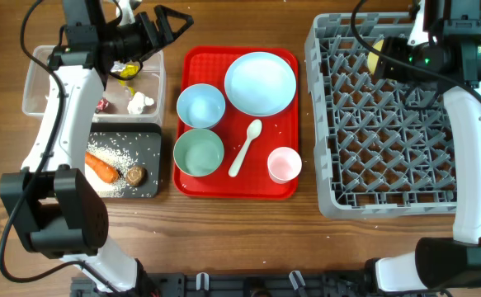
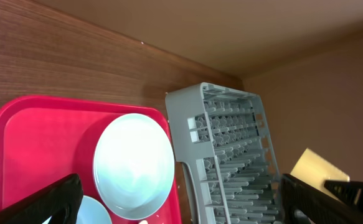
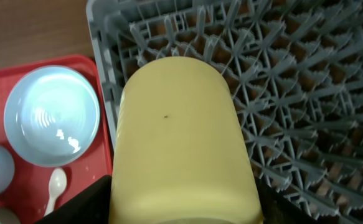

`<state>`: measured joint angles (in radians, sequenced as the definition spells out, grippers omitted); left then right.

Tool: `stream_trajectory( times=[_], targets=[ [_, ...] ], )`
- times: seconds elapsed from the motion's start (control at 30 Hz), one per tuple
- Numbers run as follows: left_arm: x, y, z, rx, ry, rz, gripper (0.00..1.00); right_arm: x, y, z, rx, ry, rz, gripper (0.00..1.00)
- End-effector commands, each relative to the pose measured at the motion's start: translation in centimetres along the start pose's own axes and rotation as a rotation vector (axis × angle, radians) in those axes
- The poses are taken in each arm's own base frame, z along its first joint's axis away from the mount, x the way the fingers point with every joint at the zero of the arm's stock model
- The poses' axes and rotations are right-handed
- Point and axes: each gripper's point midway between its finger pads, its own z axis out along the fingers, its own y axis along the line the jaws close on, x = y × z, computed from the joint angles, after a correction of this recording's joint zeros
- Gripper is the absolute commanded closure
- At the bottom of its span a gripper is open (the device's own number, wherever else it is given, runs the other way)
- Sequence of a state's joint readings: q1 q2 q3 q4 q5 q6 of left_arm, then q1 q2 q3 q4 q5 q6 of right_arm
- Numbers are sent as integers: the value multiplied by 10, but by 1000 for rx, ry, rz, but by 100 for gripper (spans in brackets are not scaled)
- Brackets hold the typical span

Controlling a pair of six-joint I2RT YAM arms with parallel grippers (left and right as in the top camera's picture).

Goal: Sort waste into correct bins and load items into the dishwasher rack

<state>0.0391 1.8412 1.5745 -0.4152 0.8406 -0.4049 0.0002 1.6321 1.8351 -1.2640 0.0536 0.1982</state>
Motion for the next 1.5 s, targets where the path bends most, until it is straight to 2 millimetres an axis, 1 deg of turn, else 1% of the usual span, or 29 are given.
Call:
stream_trajectory(
  times=[0.0, 0.03, 0.1, 0.13, 0.23, 0.3, 0.37, 0.43, 0.53, 0.57, 0.63, 0.7, 0.77, 0.8, 0.87, 0.93, 0.97, 1.03, 1.27, 1.4, 1.47],
  targets=[
    [-2, 1, 0, -18, -12, 15, 0, 1, 17, 5, -93, 31, -15, 96],
    [-2, 1, 0, -17, -12, 15, 0, -1, 18, 13, -92, 37, -14, 96],
    [-2, 1, 0, -17, -12, 15, 0, 5, 24, 34, -113, 113, 3, 96],
    [-2, 1, 0, -17, -12, 15, 0, 5, 25, 39, -107, 145, -6, 96],
    [-2, 1, 0, -17, -12, 15, 0, -19, 29, 43, -102, 157, -13, 96],
    [-2, 1, 0, -17, -12, 15, 0, -30, 33, 49, -100, 177, -16, 96],
    [-2, 1, 0, -18, -12, 15, 0, -33, 34, 64, -94, 219, -35, 96],
    [-2, 1, 0, -17, -12, 15, 0, -33, 36, 87, -94, 248, -59, 96],
    [-2, 1, 0, -18, -12, 15, 0, -39, 40, 109, -100, 236, -89, 96],
    [-2, 1, 0, -18, -12, 15, 0, -40, 42, 112, -103, 234, -98, 96],
    [-2, 1, 0, -18, -12, 15, 0, -46, 53, 117, -118, 201, -145, 96],
    [-2, 1, 0, -17, -12, 15, 0, -49, 59, 121, -81, 177, -184, 96],
    [-2, 1, 0, -18, -12, 15, 0, -47, 68, 125, -78, 177, -205, 96],
    [-2, 1, 0, -17, -12, 15, 0, -45, 71, 132, -80, 184, -220, 95],
    [-2, 1, 0, -17, -12, 15, 0, -42, 73, 143, -78, 203, -229, 96],
    [-2, 1, 0, -17, -12, 15, 0, -38, 64, 155, -23, 224, -236, 96],
    [-2, 1, 0, -18, -12, 15, 0, -38, 61, 158, -5, 223, -238, 96],
    [-2, 1, 0, -17, -12, 15, 0, -39, 58, 158, 11, 220, -240, 96],
    [-2, 1, 0, -17, -12, 15, 0, -32, 56, 160, 17, 250, -240, 96],
    [-2, 1, 0, -17, -12, 15, 0, -19, 55, 192, 25, 301, -244, 96],
    [-2, 1, 0, -18, -12, 15, 0, -16, 55, 200, 27, 312, -244, 96]
  ],
)
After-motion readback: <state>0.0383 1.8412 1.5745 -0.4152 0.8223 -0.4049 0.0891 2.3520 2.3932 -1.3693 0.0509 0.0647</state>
